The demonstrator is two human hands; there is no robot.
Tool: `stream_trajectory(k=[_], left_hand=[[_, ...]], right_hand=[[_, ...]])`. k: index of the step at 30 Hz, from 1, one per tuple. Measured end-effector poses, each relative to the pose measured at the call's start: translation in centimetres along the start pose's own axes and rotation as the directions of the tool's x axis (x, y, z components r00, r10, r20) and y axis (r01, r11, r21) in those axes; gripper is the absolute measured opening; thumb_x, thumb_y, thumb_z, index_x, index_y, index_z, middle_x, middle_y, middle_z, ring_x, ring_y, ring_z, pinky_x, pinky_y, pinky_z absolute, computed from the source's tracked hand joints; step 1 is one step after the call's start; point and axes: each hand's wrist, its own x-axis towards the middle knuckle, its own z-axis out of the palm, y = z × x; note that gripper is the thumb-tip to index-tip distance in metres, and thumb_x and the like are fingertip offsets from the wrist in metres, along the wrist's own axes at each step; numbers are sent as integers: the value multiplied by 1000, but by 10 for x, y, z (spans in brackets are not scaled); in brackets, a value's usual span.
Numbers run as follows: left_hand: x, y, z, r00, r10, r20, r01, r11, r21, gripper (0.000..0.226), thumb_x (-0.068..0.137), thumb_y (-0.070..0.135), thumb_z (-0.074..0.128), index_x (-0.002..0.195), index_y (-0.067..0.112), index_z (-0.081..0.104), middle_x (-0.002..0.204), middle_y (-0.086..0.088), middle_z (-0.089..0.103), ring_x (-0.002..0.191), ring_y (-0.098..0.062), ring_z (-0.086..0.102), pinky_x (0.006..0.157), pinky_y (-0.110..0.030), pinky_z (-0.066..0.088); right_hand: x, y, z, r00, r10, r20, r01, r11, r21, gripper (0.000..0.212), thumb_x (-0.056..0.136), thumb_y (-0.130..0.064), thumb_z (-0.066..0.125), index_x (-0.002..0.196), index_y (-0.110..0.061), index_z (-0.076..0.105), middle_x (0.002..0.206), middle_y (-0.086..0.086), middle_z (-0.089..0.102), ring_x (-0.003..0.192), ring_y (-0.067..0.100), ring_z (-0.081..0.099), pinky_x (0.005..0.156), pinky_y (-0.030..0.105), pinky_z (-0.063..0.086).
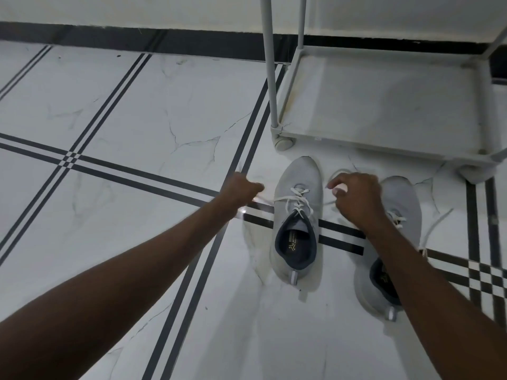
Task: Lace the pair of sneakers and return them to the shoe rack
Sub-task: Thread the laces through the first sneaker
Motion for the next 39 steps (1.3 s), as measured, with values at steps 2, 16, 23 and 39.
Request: stream_trajectory(k=[2,16,23,39], left_hand=[[-3,5,14,945,313,94,-327,906,268,51,86,29,72,131,10,56,120,-7,65,106,-23,64,86,-29,49],[-2,1,59,825,557,93,-545,743,389,14,79,16,75,92,13,72,92,-7,75,84,-26,69,75,-37,55],[-6,14,18,644,721,254,-683,392,617,16,83,5,68,93,17,72,91,-2,68,74,-18,63,64,-31,51],[-17,-59,12,748,552,369,-622,387,681,17,88,-2,52,82,12,59,86,-6,57,70,-25,60,56,-36,45]], right_hand=[[-9,-5,9,994,-79,76,65,984,168,21,83,-6,67,88,-25,73,94,3,69,80,17,60,66,19,39],[-21,-14,37,992,-41,117,1,946,325,16,77,-5,68,82,-20,70,71,-5,67,67,12,62,60,21,47],[3,-10,3,927,-283,247,285,958,28,6,74,-7,78,76,-13,77,68,0,65,68,15,60,62,20,39],[-22,30,12,929,-175,327,310,849,-427,17,77,-2,61,69,-17,59,72,2,54,65,21,47,59,27,32]])
